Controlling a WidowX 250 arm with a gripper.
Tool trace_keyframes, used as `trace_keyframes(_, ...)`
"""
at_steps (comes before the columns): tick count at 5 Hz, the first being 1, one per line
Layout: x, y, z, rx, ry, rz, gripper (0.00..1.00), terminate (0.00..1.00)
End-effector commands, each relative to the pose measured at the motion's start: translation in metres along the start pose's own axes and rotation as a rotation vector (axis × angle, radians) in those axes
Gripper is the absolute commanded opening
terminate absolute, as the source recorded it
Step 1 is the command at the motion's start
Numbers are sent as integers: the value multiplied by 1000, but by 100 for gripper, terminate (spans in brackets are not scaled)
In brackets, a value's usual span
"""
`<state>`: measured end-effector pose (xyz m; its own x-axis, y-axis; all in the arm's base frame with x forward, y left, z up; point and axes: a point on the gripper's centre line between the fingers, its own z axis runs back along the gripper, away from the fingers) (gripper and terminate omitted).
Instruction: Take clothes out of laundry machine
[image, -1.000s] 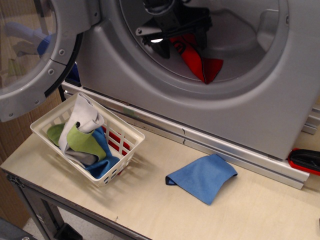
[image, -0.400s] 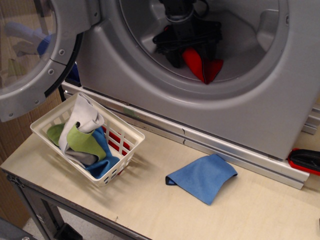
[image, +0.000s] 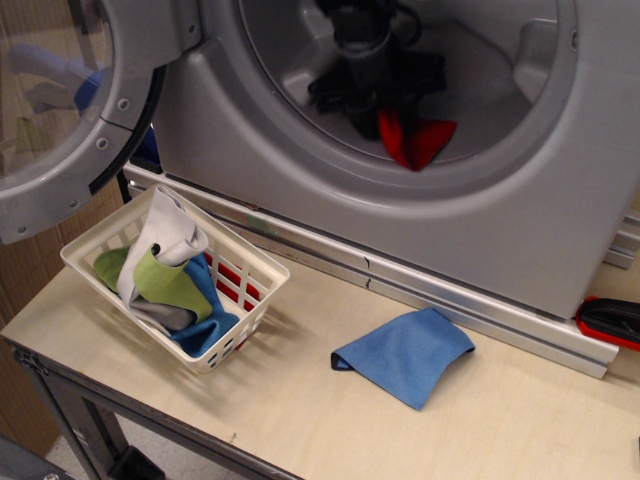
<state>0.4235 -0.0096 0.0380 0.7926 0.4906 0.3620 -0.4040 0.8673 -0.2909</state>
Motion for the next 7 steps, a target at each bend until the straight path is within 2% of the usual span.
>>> trace_keyframes(1,4,0,51,46,-76,38,0,0)
trace_keyframes(2,-16,14,70,149,-39,90,0,0)
trace_keyframes(3,-35,36,86,214,-1,208,0,0)
trace_keyframes(4,-51,54,91,295,36,315,0,0)
trace_keyframes(6,-74,111,85,420,125,393,0,0)
trace_keyframes(7,-82,134,88,487,150,425,0,0)
